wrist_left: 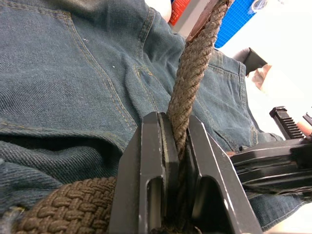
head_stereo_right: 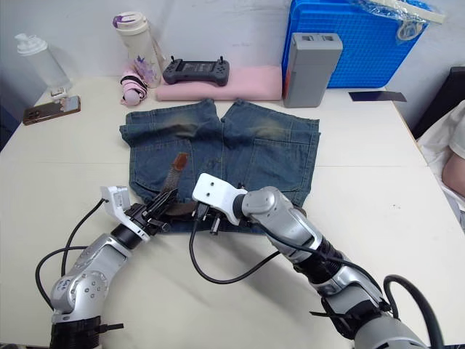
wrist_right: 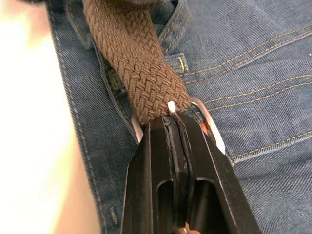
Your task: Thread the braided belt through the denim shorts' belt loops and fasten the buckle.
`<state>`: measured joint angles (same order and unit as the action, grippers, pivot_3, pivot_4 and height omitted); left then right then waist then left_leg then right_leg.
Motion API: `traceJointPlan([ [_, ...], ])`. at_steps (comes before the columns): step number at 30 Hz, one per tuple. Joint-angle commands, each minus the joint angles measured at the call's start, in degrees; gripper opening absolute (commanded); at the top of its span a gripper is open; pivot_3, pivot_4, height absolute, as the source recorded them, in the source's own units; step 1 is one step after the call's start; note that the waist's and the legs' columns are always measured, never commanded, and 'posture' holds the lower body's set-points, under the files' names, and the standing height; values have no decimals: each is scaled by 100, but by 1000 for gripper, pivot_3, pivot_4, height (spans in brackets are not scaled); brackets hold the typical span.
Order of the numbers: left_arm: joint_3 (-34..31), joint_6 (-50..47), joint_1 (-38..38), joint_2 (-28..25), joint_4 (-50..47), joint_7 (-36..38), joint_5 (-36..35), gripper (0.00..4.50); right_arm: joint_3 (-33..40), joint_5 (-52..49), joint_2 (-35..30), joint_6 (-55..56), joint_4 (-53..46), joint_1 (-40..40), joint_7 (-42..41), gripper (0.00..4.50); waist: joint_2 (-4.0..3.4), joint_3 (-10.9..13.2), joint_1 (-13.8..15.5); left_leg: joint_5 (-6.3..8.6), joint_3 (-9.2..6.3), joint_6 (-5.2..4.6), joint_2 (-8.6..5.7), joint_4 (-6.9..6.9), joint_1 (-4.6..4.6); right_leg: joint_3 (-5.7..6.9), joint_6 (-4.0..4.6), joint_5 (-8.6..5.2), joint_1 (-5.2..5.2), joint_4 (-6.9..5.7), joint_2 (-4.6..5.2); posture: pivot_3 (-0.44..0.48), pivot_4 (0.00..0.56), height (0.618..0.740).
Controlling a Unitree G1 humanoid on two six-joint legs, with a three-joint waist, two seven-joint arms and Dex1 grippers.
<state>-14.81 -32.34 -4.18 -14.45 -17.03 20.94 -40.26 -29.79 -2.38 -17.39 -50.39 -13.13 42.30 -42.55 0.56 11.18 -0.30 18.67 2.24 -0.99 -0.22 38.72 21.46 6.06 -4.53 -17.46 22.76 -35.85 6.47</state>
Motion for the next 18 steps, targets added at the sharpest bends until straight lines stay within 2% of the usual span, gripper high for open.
traceJointPlan([
  [1, -15, 62, 1, -38, -33, 9, 12, 0, 306, -204, 86, -1, -223, 213, -29, 27, 0, 0, 0, 0, 0, 0, 0, 0, 0, 0, 0, 0, 0, 0, 0, 0, 150, 712],
  [18, -39, 38, 54, -48, -122, -19, -18, 0, -24, 178, 183, 696, 417, 61, 192, 27, -1, 0, 2, -1, 0, 0, -1, -18, 1, 3, 0, 0, 2, 10, 1, 0, 150, 712],
])
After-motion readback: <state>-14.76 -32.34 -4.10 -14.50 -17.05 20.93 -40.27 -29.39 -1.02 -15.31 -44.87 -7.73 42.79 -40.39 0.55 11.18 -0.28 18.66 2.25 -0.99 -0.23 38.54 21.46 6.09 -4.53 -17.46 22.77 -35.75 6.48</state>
